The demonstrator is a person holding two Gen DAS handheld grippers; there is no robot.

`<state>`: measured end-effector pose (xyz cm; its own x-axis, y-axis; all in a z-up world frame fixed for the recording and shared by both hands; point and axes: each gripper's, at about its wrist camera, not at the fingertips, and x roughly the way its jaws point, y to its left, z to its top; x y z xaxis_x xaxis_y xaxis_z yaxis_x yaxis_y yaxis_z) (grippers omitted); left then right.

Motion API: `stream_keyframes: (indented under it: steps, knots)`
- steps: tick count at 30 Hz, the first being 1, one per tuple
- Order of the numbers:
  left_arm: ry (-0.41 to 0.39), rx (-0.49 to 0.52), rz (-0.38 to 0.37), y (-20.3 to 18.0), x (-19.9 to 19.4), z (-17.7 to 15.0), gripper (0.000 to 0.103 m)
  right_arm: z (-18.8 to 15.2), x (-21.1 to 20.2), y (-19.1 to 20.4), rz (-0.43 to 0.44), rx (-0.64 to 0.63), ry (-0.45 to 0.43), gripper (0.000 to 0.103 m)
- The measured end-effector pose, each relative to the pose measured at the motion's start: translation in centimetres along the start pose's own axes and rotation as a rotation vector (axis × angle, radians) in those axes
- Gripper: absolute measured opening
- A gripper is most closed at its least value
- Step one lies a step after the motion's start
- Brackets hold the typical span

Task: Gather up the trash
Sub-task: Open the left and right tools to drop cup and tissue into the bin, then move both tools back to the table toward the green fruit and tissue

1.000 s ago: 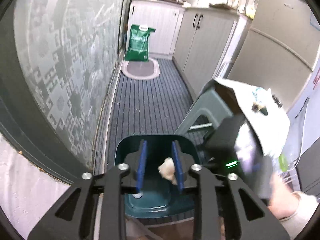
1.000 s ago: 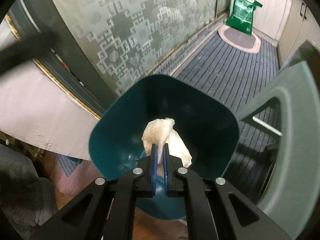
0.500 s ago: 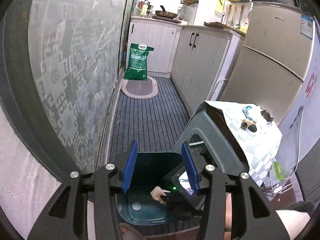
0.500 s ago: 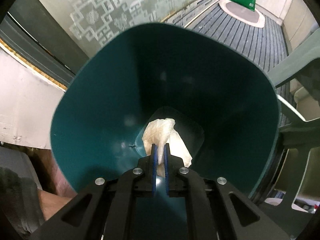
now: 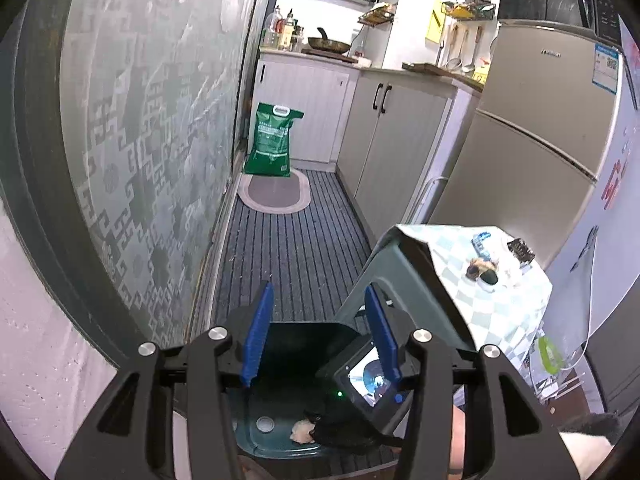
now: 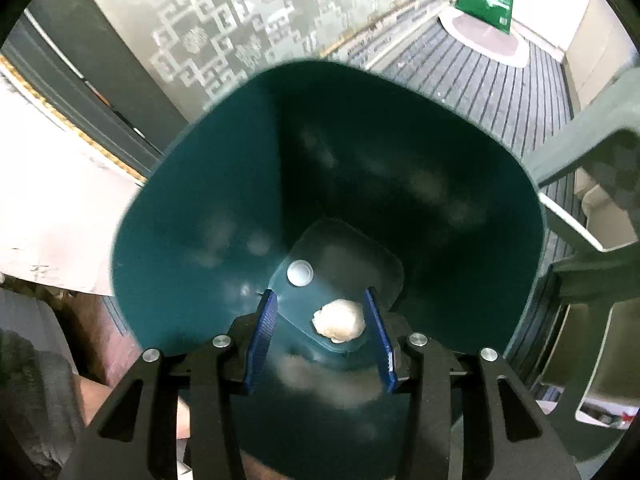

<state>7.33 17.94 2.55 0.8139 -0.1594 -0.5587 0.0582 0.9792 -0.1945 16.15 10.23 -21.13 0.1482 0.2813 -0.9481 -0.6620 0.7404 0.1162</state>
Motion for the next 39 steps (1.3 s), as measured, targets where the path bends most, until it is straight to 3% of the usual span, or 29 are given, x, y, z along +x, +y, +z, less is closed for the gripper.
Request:
stream_keyframes:
  steps: [12, 20, 30, 39]
  knots:
    - [-0.092, 0.024, 0.021, -2.1, -2.1, 2.2, 0.054, 1.2, -11.4, 1.0, 0.019, -0.038, -0.244, 0.045]
    - [-0.174, 0.005, 0.010, -3.6, -3.5, 3.9, 0.055, -0.3, -20.1, -2.2, -0.034, -0.014, -0.409, 0.045]
    - [-0.126, 0.019, -0.062, -8.4, -0.3, 4.2, 0.056, -4.0, -28.1, -10.0, -0.147, 0.108, -0.525, 0.045]
    - [0.033, 0.082, -0.185, -15.1, 6.0, 2.6, 0.056, -6.2, -33.4, -17.1, -0.241, 0.183, -0.541, 0.045]
